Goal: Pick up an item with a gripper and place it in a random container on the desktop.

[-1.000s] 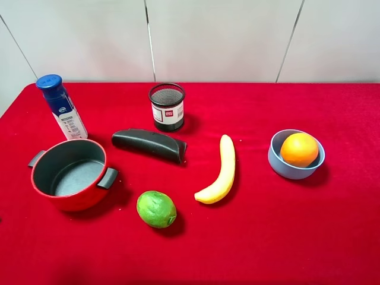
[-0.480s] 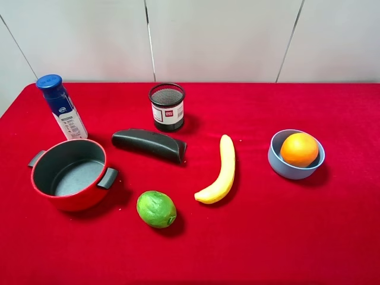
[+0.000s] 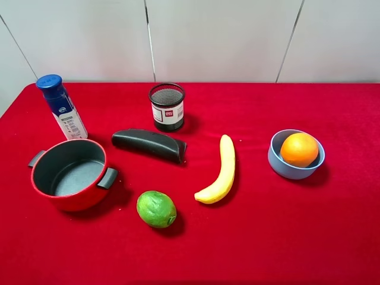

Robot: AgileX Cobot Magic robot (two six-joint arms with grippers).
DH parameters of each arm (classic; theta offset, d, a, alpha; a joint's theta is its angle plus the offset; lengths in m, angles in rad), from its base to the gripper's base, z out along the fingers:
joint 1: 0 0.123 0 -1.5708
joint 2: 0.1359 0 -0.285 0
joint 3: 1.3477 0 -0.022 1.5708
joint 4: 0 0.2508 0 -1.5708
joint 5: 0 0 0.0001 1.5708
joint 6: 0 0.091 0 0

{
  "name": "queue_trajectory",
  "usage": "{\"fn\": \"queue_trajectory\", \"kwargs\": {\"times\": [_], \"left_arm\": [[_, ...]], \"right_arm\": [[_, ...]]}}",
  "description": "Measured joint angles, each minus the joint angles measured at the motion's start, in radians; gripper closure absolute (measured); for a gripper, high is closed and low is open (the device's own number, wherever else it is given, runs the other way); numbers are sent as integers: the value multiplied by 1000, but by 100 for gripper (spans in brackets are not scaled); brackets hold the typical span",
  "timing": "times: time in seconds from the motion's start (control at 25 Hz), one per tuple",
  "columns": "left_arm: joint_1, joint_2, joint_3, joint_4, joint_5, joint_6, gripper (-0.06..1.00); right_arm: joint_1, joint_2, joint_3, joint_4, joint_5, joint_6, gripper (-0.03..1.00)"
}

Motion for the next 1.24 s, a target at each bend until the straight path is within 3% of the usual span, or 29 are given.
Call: {"fn": "queue_trajectory", "kwargs": {"times": [0.2, 1.24], "left_arm": [[0, -94, 0, -1, 1, 0, -4], [0, -96, 0, -3, 1, 0, -4]], "right_arm": [[0, 0, 0, 0, 0, 0, 27], [0, 0, 0, 3, 0, 0, 27]]}}
